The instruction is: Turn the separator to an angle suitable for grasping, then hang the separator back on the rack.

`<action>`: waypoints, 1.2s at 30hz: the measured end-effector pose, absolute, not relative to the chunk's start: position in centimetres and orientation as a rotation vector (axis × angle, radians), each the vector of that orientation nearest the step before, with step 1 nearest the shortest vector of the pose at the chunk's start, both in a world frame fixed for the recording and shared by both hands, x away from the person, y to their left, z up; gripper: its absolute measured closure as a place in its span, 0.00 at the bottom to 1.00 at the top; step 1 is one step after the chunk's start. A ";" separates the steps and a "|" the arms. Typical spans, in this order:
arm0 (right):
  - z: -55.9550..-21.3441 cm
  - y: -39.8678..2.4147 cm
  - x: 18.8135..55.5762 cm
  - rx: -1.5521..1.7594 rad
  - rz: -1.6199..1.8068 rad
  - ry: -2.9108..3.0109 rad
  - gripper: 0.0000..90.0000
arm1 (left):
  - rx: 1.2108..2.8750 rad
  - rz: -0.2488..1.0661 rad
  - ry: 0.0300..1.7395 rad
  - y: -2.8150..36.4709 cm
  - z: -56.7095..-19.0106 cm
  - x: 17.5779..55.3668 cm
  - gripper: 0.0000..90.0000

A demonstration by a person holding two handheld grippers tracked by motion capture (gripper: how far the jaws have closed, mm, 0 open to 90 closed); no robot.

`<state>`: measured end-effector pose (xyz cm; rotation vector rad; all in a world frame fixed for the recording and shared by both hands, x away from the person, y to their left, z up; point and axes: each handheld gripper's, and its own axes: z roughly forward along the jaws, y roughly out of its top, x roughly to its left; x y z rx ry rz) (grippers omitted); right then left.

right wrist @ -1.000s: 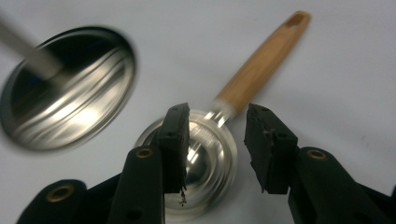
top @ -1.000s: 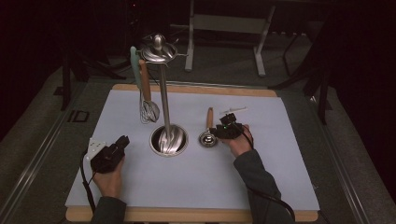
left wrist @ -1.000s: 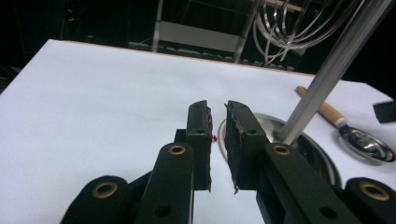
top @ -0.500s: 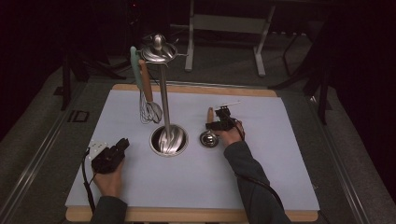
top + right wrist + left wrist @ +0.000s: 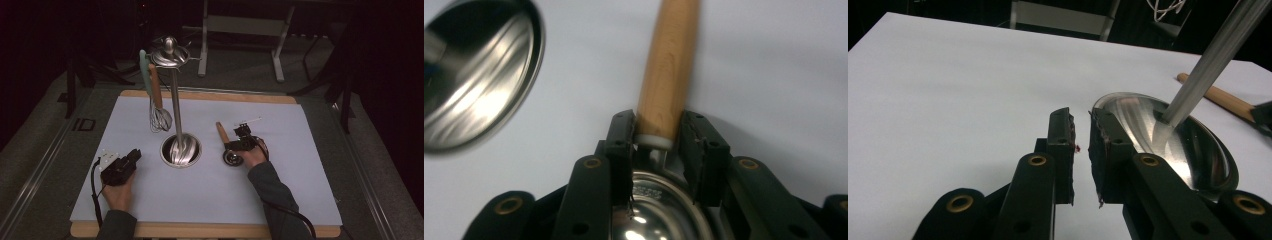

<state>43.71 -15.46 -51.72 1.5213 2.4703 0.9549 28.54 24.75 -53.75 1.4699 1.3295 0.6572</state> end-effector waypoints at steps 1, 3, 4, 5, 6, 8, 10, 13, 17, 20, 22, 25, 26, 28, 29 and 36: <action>-51.7 -15.5 43.7 1.521 0.955 2.470 0.76 | 1.470 0.657 1.329 24.8 -53.7 28.5 0.89; -51.7 -15.8 42.7 1.503 0.951 2.483 0.77 | 1.470 0.657 1.329 24.7 -53.7 28.5 0.89; -51.6 -16.2 41.8 1.491 0.943 2.506 0.77 | 1.474 0.656 1.329 24.7 -53.8 28.5 0.89; -51.6 -16.2 41.8 1.491 0.943 2.506 0.77 | 1.474 0.656 1.329 24.7 -53.8 28.5 0.89; -51.5 -16.5 41.1 1.482 0.932 2.538 0.77 | 1.475 0.657 1.329 24.7 -53.8 28.6 0.89; -51.3 -16.7 41.1 1.462 0.928 2.572 0.76 | 1.475 0.658 1.329 24.7 -53.8 28.6 0.89; -50.9 -16.8 41.6 1.478 0.961 2.548 0.72 | 1.472 0.658 1.331 24.7 -53.8 28.6 0.89; -50.5 -16.8 42.3 1.480 0.987 2.540 0.71 | 1.472 0.658 1.333 24.7 -53.7 28.5 0.89; -50.6 -16.2 43.7 1.520 0.933 2.590 0.73 | 1.469 0.655 1.334 24.7 -53.7 28.6 0.89; -51.1 -15.7 44.2 1.541 0.886 2.652 0.74 | 1.469 0.653 1.333 24.7 -53.8 28.6 0.89; -51.0 -15.3 44.4 1.546 0.847 2.671 0.74 | 1.469 0.652 1.334 24.7 -53.8 28.6 0.89; -50.9 -15.1 44.5 1.521 0.816 2.684 0.74 | 1.471 0.654 1.333 24.7 -53.8 28.6 0.89; -50.8 -14.7 44.4 1.514 0.776 2.687 0.74 | 1.472 0.654 1.334 24.7 -53.8 28.6 0.89; -50.7 -14.6 44.4 1.504 0.758 2.686 0.74 | 1.473 0.653 1.335 24.7 -53.8 28.6 0.89; -50.7 -14.3 44.4 1.499 0.729 2.684 0.75 | 1.472 0.654 1.335 24.7 -53.8 28.6 0.89; -50.5 -13.5 43.8 1.470 0.683 2.654 0.78 | 1.469 0.654 1.334 24.7 -53.7 28.6 0.89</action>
